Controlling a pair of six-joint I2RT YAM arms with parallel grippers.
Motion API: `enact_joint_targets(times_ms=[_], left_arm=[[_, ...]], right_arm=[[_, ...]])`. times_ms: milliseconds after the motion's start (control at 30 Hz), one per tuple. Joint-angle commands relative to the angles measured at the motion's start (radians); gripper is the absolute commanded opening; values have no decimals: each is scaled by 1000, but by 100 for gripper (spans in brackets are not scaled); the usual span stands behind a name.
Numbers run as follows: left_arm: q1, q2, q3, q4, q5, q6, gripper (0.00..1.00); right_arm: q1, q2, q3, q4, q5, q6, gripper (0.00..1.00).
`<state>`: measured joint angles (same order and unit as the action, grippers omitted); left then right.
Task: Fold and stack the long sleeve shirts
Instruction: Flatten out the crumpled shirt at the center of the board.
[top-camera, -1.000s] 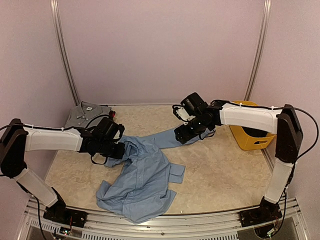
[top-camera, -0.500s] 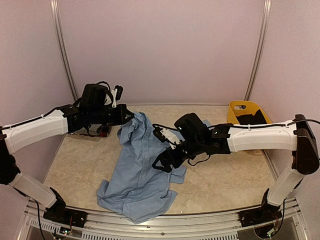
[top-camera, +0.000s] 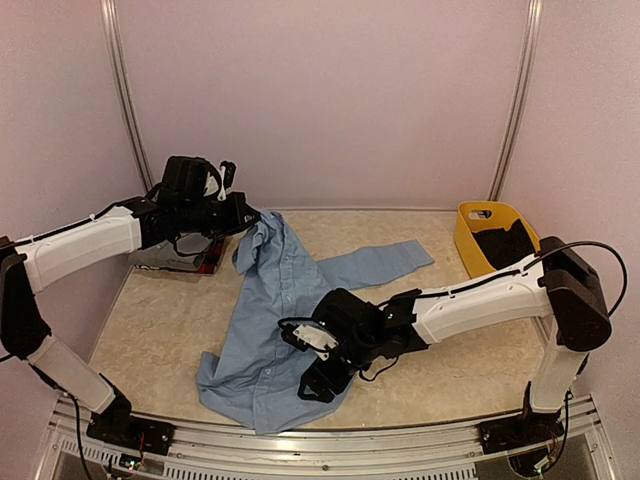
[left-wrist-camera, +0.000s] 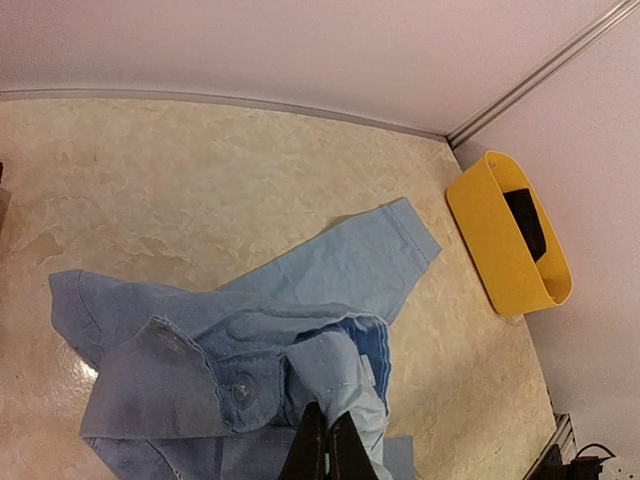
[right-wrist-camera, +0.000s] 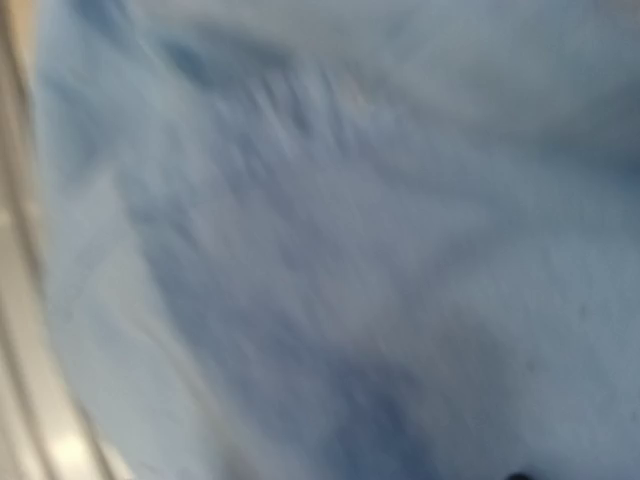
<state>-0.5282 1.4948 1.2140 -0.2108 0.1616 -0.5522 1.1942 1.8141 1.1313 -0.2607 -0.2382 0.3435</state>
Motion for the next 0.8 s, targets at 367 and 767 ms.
enact_joint_targets(times_ms=[367, 767], left_arm=[[37, -33, 67, -92, -63, 140, 0], [37, -139, -40, -223, -44, 225, 0]], right_arm=[[-147, -93, -16, -318, 229, -6, 0], [-682, -239, 21, -478, 428, -6, 9]])
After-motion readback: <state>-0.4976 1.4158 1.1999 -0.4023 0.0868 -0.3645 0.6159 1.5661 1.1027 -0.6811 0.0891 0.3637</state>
